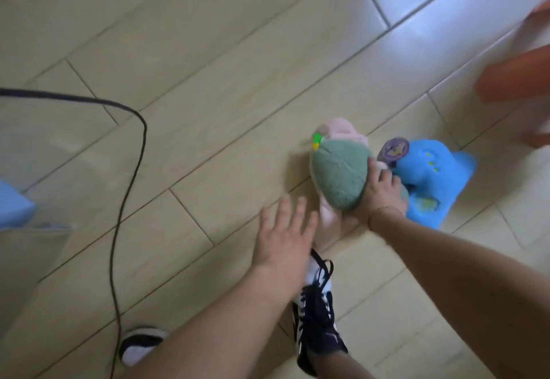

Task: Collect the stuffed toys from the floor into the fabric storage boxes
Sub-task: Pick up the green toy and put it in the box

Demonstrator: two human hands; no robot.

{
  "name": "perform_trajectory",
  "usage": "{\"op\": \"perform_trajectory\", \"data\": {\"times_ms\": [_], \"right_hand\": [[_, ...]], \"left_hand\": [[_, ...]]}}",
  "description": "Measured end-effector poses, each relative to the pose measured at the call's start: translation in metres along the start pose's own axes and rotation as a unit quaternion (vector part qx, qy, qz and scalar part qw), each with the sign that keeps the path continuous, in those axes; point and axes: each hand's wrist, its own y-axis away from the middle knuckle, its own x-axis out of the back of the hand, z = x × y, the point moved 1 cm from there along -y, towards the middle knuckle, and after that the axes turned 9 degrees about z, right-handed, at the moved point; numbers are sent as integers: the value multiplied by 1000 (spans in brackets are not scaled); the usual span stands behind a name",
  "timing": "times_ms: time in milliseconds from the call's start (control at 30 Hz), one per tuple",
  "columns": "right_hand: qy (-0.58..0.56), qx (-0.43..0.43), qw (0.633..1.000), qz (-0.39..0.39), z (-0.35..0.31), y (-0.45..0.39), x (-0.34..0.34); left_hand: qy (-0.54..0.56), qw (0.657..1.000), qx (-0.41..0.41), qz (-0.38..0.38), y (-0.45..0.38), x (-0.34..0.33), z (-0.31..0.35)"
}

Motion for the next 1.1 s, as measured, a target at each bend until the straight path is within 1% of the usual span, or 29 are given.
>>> {"op": "perform_trajectory", "data": {"times_ms": [33,67,100,133,167,200,233,267,300,333,367,400,433,467,500,533,567,600,633,667,700,767,800,833,933,1000,1033,1067,1100], "right_hand": [[-5,11,1000,-12,0,-2,2],[-69,13,996,-55,1,0,12],[-180,11,976,-126,2,6,28],[-305,6,926,-224,4,14,44],[-393,-14,859,-329,10,24,57],[-447,-44,792,-413,18,35,72],[-479,-73,744,-461,28,43,84],[-505,-91,715,-476,39,51,95],[-529,-103,699,-470,48,58,105],[-578,-125,672,-446,51,60,110],[-621,-152,669,-379,47,59,117],[-693,-221,606,-321,48,58,119],[-764,-308,518,-232,43,53,119],[-819,-343,425,-176,43,45,118],[-831,-312,408,-214,34,45,117],[-822,-240,443,-265,24,45,118],[-801,-203,475,-302,21,46,109],[-762,-206,536,-299,20,47,101],[-745,-234,564,-270,25,45,87],[-706,-204,628,-256,31,41,74],[-641,-157,698,-277,31,41,70],[-544,-99,777,-301,45,38,56],[-523,-109,792,-296,57,37,51],[-519,-125,795,-289,59,40,51],[-551,-160,744,-343,63,50,51],[-533,-136,733,-401,53,66,63],[-529,-113,722,-432,42,79,74],[-530,-101,717,-440,29,96,87],[-541,-94,719,-426,15,112,101]], "left_hand": [[-24,999,-31,12,-8,3,12],[-36,998,-53,15,-13,6,22],[-52,996,-65,27,-19,11,29],[-70,994,-68,54,-22,16,33],[-78,990,-74,94,-25,24,35],[-68,985,-94,124,-27,32,36],[-42,979,-131,148,-27,43,38],[-7,972,-164,170,-27,55,37],[39,966,-166,192,-28,68,33],[93,966,-122,209,-30,80,27],[169,963,-36,207,-32,87,19],[274,943,64,176,-35,90,10],[388,903,135,122,-38,90,3],[506,845,167,48,-38,89,1],[601,781,167,-35,-39,84,2],[654,734,158,-89,-39,76,6],[676,713,155,-104,-39,66,10],[684,705,164,-90,-40,54,13],[684,705,178,-61,-42,40,14],[681,703,202,-32,-43,27,12],[678,700,225,-3,-42,18,8],[672,694,255,48,-36,3,-2],[666,694,264,71,-32,-1,-6],[658,698,271,82,-28,-6,-11],[650,701,283,84,-13,-11,-22],[648,707,270,82,2,-5,-26],[654,703,266,83,15,4,-23],[664,692,271,85,31,15,-18],[675,677,283,86,50,27,-14]]}}
